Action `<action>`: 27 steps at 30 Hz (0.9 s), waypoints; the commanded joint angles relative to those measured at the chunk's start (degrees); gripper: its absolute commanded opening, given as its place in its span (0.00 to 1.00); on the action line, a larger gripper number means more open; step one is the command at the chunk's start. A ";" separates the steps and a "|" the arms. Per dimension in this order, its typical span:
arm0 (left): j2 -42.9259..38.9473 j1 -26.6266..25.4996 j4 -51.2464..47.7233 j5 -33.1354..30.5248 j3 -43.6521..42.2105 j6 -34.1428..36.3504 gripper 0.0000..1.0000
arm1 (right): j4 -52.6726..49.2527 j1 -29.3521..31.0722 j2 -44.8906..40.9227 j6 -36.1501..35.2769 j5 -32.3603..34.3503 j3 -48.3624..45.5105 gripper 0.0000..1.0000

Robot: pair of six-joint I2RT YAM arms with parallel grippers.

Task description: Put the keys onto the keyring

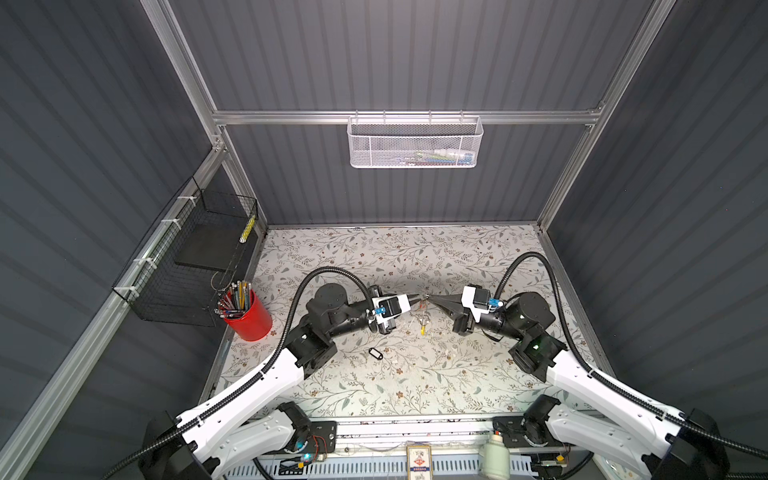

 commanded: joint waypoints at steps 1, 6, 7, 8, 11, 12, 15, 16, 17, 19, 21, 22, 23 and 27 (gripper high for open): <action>1.42 0.32 1.80 2.76 1.70 -1.21 0.11 | 3.94 -0.25 0.53 1.89 -1.53 0.01 0.00; 2.90 0.32 3.09 4.03 2.86 -1.58 0.12 | 3.42 -0.25 1.04 1.76 -2.55 0.61 0.00; 2.92 0.32 3.21 4.05 2.91 -1.50 0.12 | 3.48 -0.30 1.05 1.60 -2.52 0.52 0.00; 2.93 0.46 3.36 3.94 2.95 -1.53 0.12 | 3.41 -0.31 1.00 1.54 -2.55 0.43 0.00; 2.56 0.76 3.45 3.64 3.06 -1.58 0.12 | 2.99 -0.40 0.71 1.05 -2.59 0.20 0.00; 2.36 0.93 3.49 3.57 3.11 -1.57 0.12 | 2.78 -0.43 0.61 0.90 -2.55 0.18 0.00; 1.86 1.79 3.02 3.92 3.21 -1.73 0.12 | 2.46 -0.68 0.18 0.43 -2.34 -0.13 0.00; 1.62 2.07 2.63 4.34 3.31 -1.76 0.13 | 2.45 -0.71 0.08 0.19 -2.19 -0.25 0.00; 1.44 2.40 2.47 4.69 3.30 -1.83 0.14 | 2.39 -0.85 -0.05 0.14 -2.21 -0.33 0.00; 1.07 3.05 2.50 5.68 3.45 -2.40 0.17 | 2.44 -1.11 -0.10 -0.03 -2.26 -0.29 0.00; 0.84 3.72 2.64 7.24 3.56 -3.22 0.21 | 2.16 -1.19 0.00 -0.19 -2.57 -0.10 0.00; 0.89 4.00 2.39 7.89 3.66 -3.40 0.22 | 1.90 -1.22 -0.01 -0.51 -2.72 0.03 0.00; 0.91 4.21 2.34 8.42 3.86 -3.56 0.22 | 1.76 -1.30 -0.01 -0.63 -2.81 0.16 0.00; 1.87 4.63 2.35 10.68 4.86 -4.31 0.22 | 0.97 -1.38 0.12 -1.19 -3.77 0.60 0.00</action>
